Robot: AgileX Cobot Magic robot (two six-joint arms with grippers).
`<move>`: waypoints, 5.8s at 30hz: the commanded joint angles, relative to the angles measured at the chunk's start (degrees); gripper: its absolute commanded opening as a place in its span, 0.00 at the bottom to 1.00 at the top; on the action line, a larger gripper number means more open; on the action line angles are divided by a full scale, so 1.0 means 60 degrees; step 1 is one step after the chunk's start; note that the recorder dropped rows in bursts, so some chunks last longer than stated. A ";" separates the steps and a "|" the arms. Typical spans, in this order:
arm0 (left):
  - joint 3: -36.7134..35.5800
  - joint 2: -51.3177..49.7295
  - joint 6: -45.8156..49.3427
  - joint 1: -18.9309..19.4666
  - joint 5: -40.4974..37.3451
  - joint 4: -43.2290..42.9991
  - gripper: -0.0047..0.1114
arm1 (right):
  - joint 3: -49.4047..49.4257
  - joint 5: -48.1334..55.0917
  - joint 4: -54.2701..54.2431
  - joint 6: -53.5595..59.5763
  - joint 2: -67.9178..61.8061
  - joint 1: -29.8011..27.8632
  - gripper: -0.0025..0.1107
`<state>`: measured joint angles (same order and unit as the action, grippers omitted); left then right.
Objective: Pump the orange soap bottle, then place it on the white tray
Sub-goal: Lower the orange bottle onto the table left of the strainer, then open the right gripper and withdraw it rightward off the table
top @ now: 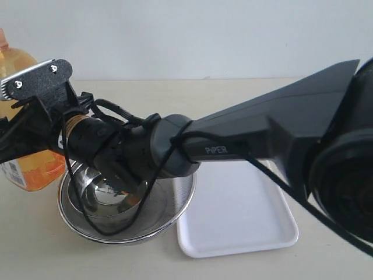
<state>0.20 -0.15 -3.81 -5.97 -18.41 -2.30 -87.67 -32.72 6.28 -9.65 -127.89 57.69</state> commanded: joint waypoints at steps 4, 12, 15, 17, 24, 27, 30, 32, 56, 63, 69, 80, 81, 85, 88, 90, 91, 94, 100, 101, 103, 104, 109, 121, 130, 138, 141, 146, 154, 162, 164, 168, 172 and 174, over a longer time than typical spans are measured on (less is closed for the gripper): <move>-0.0033 0.0025 -0.0062 0.0018 0.0024 0.0066 0.08 | -0.0185 -0.1085 -0.0063 0.0189 -0.0032 0.0184 0.02; -0.0033 0.0025 -0.0062 0.0018 0.0024 0.0066 0.08 | -0.0185 -0.1055 -0.0269 0.0667 -0.0359 0.0184 0.02; -0.0033 0.0025 -0.0062 0.0018 0.0024 0.0066 0.08 | -0.0185 -0.0982 -0.0369 0.0987 -0.0461 0.0184 0.02; -0.0033 0.0025 -0.0062 0.0018 0.0024 0.0066 0.08 | -0.0167 -0.0915 -0.0393 0.1152 -0.0461 0.0184 0.02; -0.0033 0.0025 -0.0062 0.0018 0.0024 0.0066 0.08 | -0.0167 -0.0724 -0.0494 0.1436 -0.0461 0.0184 0.02; -0.0033 0.0025 -0.0062 0.0018 0.0024 0.0066 0.08 | -0.0167 -0.0642 -0.0533 0.1458 -0.0519 0.0184 0.02; -0.0033 0.0025 -0.0062 0.0018 0.0024 0.0066 0.08 | -0.0167 -0.1024 -0.0696 0.1458 -0.0785 0.0202 0.02; -0.0033 0.0025 -0.0062 0.0018 0.0024 0.0066 0.08 | -0.0167 -0.1101 -0.0717 0.1448 -0.0803 0.0201 0.02; -0.0033 0.0025 -0.0062 0.0018 0.0024 0.0066 0.08 | -0.0167 -0.0921 -0.1708 0.1477 -0.0803 0.0201 0.78; -0.0033 0.0025 -0.0062 0.0018 0.0024 0.0066 0.08 | -0.0167 -0.1122 -0.1729 0.1519 -0.0744 0.0201 0.78; -0.0033 0.0025 -0.0062 0.0018 0.0024 0.0066 0.08 | -0.0167 -0.0934 -0.1729 0.1739 -0.0498 0.0201 0.78; -0.0033 0.0025 -0.0062 0.0018 0.0024 0.0066 0.08 | -0.0167 -0.0213 -0.1947 0.1704 -0.0030 0.0201 0.78; -0.0033 0.0025 -0.0062 0.0018 0.0024 0.0066 0.08 | -0.0167 -0.0121 -0.1947 0.1704 0.0010 0.0201 0.78; -0.0033 0.0025 -0.0062 0.0018 0.0024 0.0066 0.08 | -0.0167 0.0254 -0.1947 0.1704 0.0215 0.0201 0.78; -0.0033 0.0025 -0.0062 0.0018 0.0024 0.0066 0.08 | -0.0167 0.0571 -0.1947 0.1704 0.0396 0.0201 0.78; -0.0033 0.0025 -0.0062 0.0018 0.0024 0.0066 0.08 | -0.0167 0.0746 -0.1960 0.1728 0.0528 0.0201 0.78; -0.0033 0.0025 -0.0062 0.0018 0.0024 0.0066 0.08 | -0.0167 0.0871 -0.1960 0.1728 0.0573 0.0201 0.78; -0.0033 0.0025 -0.0062 0.0018 0.0024 0.0066 0.08 | -0.0167 0.1011 -0.1960 0.1728 0.0762 0.0201 0.78; -0.0033 0.0025 -0.0062 0.0018 0.0024 0.0066 0.08 | -0.0167 0.1637 -0.1960 0.1777 0.1323 0.0201 0.78; -0.0033 0.0025 -0.0062 0.0018 0.0024 0.0066 0.08 | -0.0167 0.1735 -0.1960 0.1777 0.1378 0.0201 0.78; -0.0033 0.0025 -0.0062 0.0018 0.0024 0.0066 0.08 | -0.0167 0.1952 -0.1960 0.1777 0.1568 0.0201 0.78; -0.0033 0.0025 -0.0062 0.0018 0.0024 0.0066 0.08 | -0.0167 0.2070 -0.1960 0.1777 0.1621 0.0201 0.78; -0.0033 0.0025 -0.0062 0.0018 0.0024 0.0066 0.08 | -0.0167 0.3325 -0.1960 0.1918 0.2097 0.0201 0.78; -0.0033 0.0025 -0.0062 0.0018 0.0024 0.0066 0.08 | -0.0167 0.5530 -0.1960 0.1944 0.2999 0.0201 0.55; -0.0033 0.0025 -0.0062 0.0018 0.0024 0.0066 0.08 | -0.0167 0.6762 -0.1898 0.1944 0.3396 0.0201 0.46; -0.0033 0.0025 -0.0062 0.0018 0.0024 0.0066 0.08 | -0.0167 0.8059 -0.1566 0.1944 0.3777 0.0201 0.10; -0.0033 0.0025 -0.0062 0.0018 0.0024 0.0066 0.08 | -0.0167 0.8364 -0.1449 0.1944 0.3832 0.0201 0.02; -0.0033 0.0025 -0.0062 0.0018 0.0024 0.0066 0.08 | -0.0167 0.8602 -0.1386 0.1689 0.4033 0.0181 0.02; -0.0033 0.0025 -0.0062 0.0018 0.0024 0.0066 0.08 | 0.0000 0.9040 -0.1047 0.1677 0.4491 0.0181 0.02; -0.0033 0.0025 -0.0062 0.0018 0.0024 0.0066 0.08 | 0.2086 0.7838 -0.1047 0.1304 0.6017 -0.0003 0.02; -0.0033 0.0025 -0.0062 0.0018 0.0024 0.0066 0.08 | 0.2685 0.7819 -0.1047 0.1266 0.6430 -0.0003 0.02; -0.0033 0.0025 -0.0062 0.0018 0.0024 0.0066 0.08 | 0.4042 0.7635 -0.1047 0.1266 0.7366 -0.0003 0.02; -0.0033 0.0025 -0.0062 0.0018 0.0024 0.0066 0.08 | 0.5323 0.7423 -0.1047 0.1155 0.8280 -0.0003 0.02; -0.0033 0.0025 -0.0062 0.0018 0.0024 0.0066 0.08 | 0.5745 0.7863 -0.1047 0.0962 0.8666 -0.0003 0.02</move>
<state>0.20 -0.15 -3.81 -5.97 -18.41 -2.30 -55.92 13.02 -0.48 -2.67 -78.88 57.87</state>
